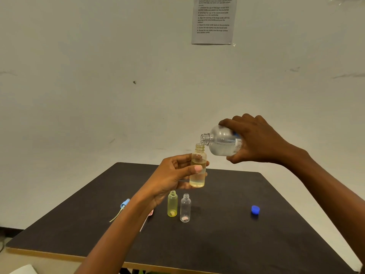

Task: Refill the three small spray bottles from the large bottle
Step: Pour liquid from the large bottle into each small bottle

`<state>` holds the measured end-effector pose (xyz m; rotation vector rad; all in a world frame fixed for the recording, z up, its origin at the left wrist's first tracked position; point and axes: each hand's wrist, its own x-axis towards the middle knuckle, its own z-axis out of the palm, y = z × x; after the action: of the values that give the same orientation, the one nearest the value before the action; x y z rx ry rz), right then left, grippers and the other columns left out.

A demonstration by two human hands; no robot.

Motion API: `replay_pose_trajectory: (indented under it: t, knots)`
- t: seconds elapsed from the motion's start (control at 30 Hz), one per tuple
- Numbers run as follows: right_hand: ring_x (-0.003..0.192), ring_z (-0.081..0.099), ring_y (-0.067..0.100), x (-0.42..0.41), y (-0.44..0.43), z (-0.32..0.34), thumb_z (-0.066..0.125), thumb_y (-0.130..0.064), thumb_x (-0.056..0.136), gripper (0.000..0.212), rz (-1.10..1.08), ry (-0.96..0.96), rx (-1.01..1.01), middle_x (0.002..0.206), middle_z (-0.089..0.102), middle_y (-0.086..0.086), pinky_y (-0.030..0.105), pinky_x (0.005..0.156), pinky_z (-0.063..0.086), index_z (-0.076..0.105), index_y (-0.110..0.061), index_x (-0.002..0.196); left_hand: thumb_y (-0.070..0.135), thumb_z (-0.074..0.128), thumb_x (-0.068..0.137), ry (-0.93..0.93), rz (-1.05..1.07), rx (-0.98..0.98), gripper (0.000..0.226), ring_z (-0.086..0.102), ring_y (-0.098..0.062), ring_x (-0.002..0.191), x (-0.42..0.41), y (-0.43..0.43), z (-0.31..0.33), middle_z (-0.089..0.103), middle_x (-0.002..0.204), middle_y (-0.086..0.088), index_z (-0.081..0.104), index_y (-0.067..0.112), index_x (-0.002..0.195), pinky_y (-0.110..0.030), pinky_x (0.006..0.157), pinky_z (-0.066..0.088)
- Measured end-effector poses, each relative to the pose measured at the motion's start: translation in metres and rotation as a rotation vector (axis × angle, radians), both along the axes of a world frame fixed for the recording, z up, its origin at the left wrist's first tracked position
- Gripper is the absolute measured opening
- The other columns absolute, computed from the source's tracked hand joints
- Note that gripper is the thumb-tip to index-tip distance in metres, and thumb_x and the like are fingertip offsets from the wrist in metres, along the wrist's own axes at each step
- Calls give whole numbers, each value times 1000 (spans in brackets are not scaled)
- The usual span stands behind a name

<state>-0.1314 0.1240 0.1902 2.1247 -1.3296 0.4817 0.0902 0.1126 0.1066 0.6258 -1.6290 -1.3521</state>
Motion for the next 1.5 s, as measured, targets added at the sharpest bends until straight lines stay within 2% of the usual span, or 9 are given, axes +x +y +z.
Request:
replay_pose_trajectory:
  t: [0.1, 0.23, 0.47, 0.6, 0.7, 0.83, 0.93, 1.07, 1.5]
  knots:
    - [80, 40, 17, 0, -1, 0, 59, -52, 51, 74, -4, 4, 0, 87, 45, -10, 30, 70, 25, 46, -27, 120, 11, 61, 86, 7, 1, 5, 31, 70, -19, 98, 0, 0, 0, 72, 110, -1, 62, 17, 117, -23, 62, 56]
    - [81, 40, 16, 0, -1, 1, 59, -52, 52, 75, -4, 0, 3, 88, 45, -10, 30, 71, 26, 46, -27, 121, 12, 61, 87, -3, 3, -2, 31, 70, -19, 98, 0, -1, 0, 72, 109, 0, 62, 18, 117, -29, 72, 59]
    - [82, 40, 16, -1, -2, 1, 61, -53, 52, 76, 7, 1, 6, 90, 46, -9, 30, 72, 26, 45, -27, 122, 13, 62, 86, -3, 0, -6, 31, 70, -19, 99, 0, -3, 0, 72, 109, 0, 63, 18, 116, -33, 77, 59]
    - [82, 41, 17, -2, -3, 0, 69, -48, 56, 74, 12, 8, 8, 90, 48, -8, 30, 72, 26, 46, -26, 122, 13, 62, 85, 1, -2, -1, 31, 70, -20, 99, 0, -3, -1, 72, 110, 0, 62, 18, 116, -34, 78, 59]
    - [81, 40, 16, -1, -3, 0, 63, -51, 53, 74, 7, 3, 1, 89, 44, -10, 30, 72, 25, 46, -27, 121, 13, 62, 85, -5, 4, -1, 30, 70, -20, 99, 0, -4, -1, 72, 109, 0, 63, 20, 114, -36, 80, 58]
    - [82, 40, 17, -1, -2, 1, 65, -50, 55, 74, 12, 1, 7, 89, 43, -10, 31, 72, 26, 46, -26, 122, 14, 61, 86, -21, 19, -11, 30, 69, -19, 100, 0, -4, -1, 72, 110, 1, 62, 20, 115, -40, 84, 57]
    - [82, 40, 16, -1, -1, 1, 63, -52, 54, 75, 9, 0, 4, 89, 43, -10, 31, 72, 26, 46, -26, 122, 14, 61, 86, -21, 18, -15, 31, 69, -19, 99, 0, -4, -1, 72, 110, 1, 62, 19, 117, -37, 81, 58]
    - [83, 41, 17, -1, 0, 2, 70, -49, 56, 74, -2, 13, 9, 91, 47, -8, 30, 73, 26, 46, -26, 123, 13, 62, 86, -14, 9, -11, 31, 69, -20, 100, -1, -3, 0, 72, 110, 0, 62, 18, 116, -36, 80, 58]
    - [79, 40, 16, -1, 1, 3, 60, -52, 51, 75, 3, 6, -15, 87, 43, -10, 29, 71, 24, 47, -26, 121, 13, 61, 87, -43, 38, -23, 34, 68, -20, 102, -1, -3, 0, 71, 112, 0, 60, 17, 121, -42, 87, 55]
